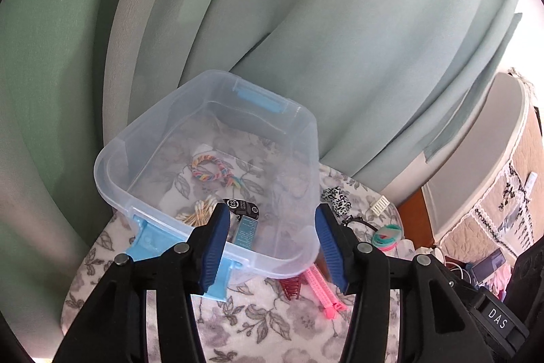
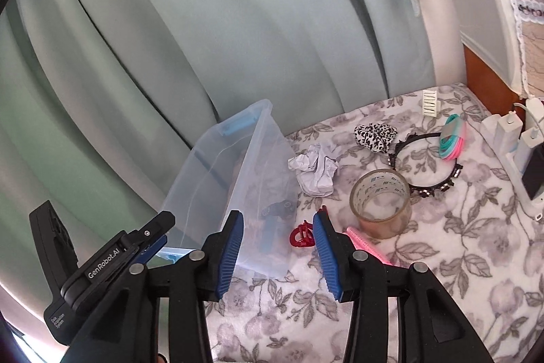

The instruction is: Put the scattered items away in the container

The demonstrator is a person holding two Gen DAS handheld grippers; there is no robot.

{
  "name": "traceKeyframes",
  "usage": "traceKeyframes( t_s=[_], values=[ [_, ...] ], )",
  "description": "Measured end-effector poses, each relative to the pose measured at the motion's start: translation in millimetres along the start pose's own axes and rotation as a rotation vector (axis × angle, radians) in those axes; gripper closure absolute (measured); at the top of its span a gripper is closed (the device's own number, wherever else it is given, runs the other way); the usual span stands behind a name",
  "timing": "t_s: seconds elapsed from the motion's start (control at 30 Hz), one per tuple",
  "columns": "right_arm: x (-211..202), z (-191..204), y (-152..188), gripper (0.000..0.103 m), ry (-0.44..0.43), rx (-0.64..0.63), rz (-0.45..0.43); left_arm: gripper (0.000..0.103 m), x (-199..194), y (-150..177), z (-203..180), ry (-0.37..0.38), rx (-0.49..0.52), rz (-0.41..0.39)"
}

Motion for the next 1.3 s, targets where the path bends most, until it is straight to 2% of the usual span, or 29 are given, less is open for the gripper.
traceKeyframes(
  t_s=[0.2,0.37,0.47,0.6,0.77,0.97,1.03,1.3],
  values=[
    [-31,-15,-6,0.057,-0.008,0.038,-0.044,0.050,-17,7,-34,0.031,0.073,0.004],
    [-49,-30,-4,0.055,0.007,0.027,-0.051,0.050,-17,26,-58,0.047,0.145,0.055],
    [-54,-49,3,0.055,0.031,0.045,-0.033,0.050,-12,43,-71,0.053,0.186,0.100],
    [-48,-74,15,0.053,0.115,0.057,0.032,0.050,-2,67,-78,0.058,0.208,0.171],
    [-41,-96,32,0.053,0.131,0.084,0.063,0.050,18,95,-79,0.028,0.242,0.252],
    [-23,-103,45,0.053,0.106,0.055,0.105,0.050,38,114,-70,-0.060,0.273,0.267],
    [-16,-102,51,0.053,0.085,0.050,0.123,0.050,44,121,-67,-0.067,0.264,0.284],
    [14,-113,71,0.053,0.119,0.037,0.194,0.050,68,142,-51,-0.119,0.279,0.331]
  ],
)
Point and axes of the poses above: each gripper's, at about its wrist camera, not at the fingertips, and x roughly the way its jaws point, z to its left, y to its underside, the point moved 4 cm from there along x, roughly the way its jaws point, and after that the axes turned 14 degrees about -z, right-handed, at the moved point
